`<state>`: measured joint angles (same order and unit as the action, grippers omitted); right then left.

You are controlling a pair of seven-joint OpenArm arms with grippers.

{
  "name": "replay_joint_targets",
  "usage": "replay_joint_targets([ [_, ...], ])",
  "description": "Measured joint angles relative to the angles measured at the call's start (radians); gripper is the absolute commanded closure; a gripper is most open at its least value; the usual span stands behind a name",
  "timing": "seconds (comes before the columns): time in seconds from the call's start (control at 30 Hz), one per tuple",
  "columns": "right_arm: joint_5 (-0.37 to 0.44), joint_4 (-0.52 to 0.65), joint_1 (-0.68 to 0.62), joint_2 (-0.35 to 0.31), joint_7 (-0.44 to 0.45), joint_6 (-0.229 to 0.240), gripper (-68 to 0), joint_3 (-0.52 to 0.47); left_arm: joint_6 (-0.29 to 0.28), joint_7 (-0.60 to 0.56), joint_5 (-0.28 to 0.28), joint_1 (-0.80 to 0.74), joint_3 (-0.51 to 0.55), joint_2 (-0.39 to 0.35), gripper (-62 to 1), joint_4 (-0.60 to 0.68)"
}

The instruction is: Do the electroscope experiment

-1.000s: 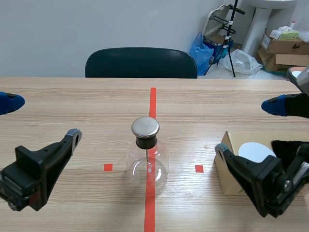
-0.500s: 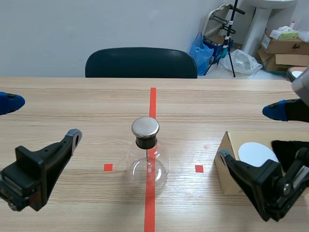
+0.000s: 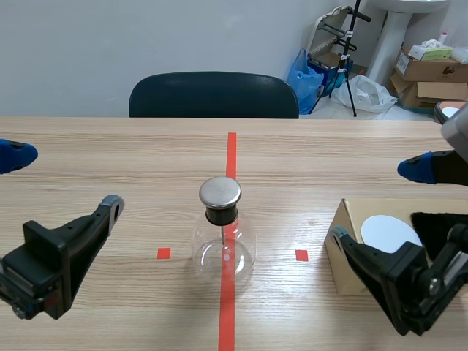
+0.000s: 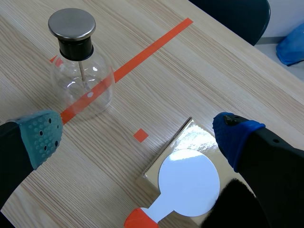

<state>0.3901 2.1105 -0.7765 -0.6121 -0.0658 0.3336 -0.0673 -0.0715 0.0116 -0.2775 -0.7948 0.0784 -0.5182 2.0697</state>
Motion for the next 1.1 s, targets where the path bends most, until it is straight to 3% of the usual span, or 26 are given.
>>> replay_joint_targets([
  [1.1,0.0,0.0,0.0,0.0,-0.012,0.0,-67.9,0.0,0.0,0.0,0.0,0.0,0.0,0.0,-62.3,0.0],
])
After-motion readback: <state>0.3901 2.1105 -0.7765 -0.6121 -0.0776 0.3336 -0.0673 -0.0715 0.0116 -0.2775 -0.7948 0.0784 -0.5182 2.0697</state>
